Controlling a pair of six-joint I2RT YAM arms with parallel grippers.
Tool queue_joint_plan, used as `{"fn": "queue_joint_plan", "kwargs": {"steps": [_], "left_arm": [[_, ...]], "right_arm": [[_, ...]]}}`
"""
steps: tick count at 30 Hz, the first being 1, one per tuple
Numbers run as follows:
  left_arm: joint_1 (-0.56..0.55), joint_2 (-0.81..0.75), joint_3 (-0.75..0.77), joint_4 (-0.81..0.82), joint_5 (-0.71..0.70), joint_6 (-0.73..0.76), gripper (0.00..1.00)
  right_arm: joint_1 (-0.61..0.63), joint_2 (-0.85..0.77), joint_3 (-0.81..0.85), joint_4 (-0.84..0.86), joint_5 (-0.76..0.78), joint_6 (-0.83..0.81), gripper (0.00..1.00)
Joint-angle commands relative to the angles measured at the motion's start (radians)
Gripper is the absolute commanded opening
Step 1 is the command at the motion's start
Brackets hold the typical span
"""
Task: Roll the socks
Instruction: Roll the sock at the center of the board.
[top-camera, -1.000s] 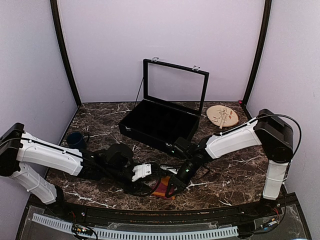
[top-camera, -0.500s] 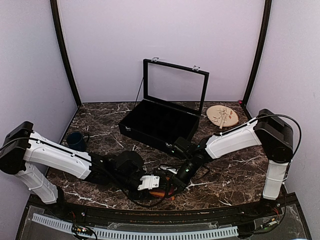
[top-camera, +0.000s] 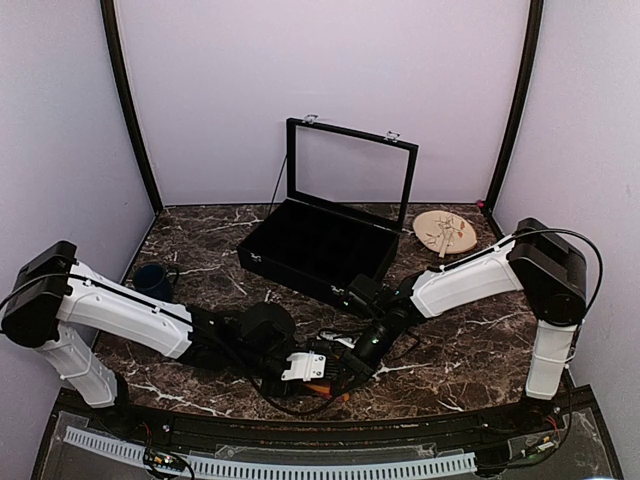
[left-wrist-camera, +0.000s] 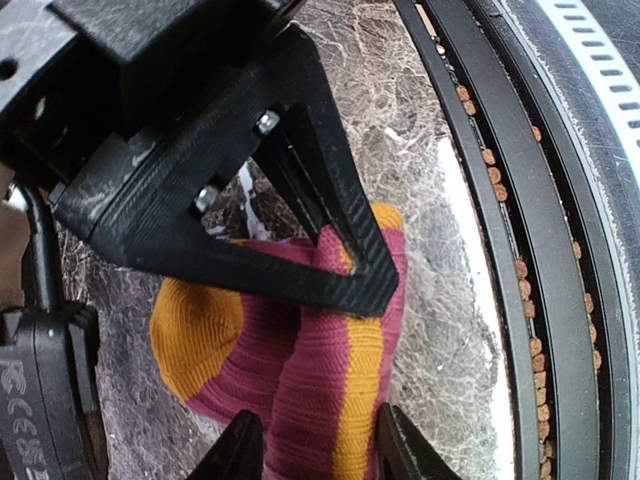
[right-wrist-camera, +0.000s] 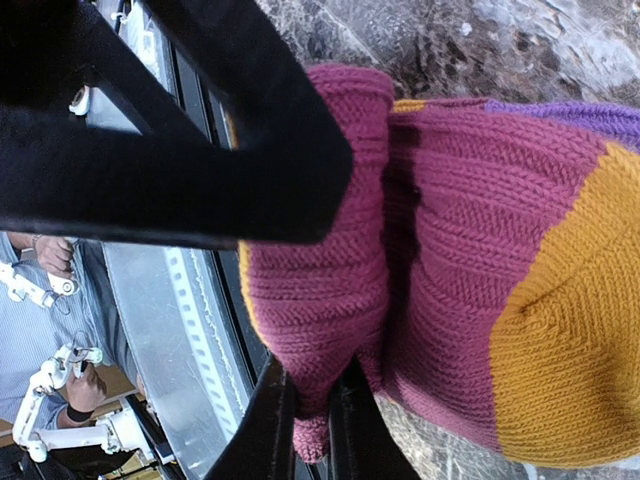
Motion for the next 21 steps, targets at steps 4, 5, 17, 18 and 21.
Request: {"fn": "queue_joint_plan", "kwargs": {"steps": [4,5,17,18,21], "left_arm": [[-0.006,0.041,0.052,-0.043,0.05,0.041,0.41],[-0.006,0.046,0.055,-0.05,0.061,0.042,0.4],[-0.006,0.094,0.083,-0.105,0.082,0.038,0.34],[-0.006,0.102,0.092,-0.116,0.086,0.038,0.32],[-0.004,0.127,0.116,-0.145,0.091,0.035,0.24]], "right_arm": [[-0.006,0.008,-0.009,-0.007,-0.028,-0.012,0.0],[-0.006,0.008,-0.01,-0.006,-0.029,-0.012,0.0],[-0.007,0.011,-0.012,-0.004,-0.037,-0.014,0.0],[-0.007,0.012,-0.012,-0.004,-0.036,-0.014,0.0],[-0.008,0.009,-0.017,-0.003,-0.031,-0.013,0.0]]}}
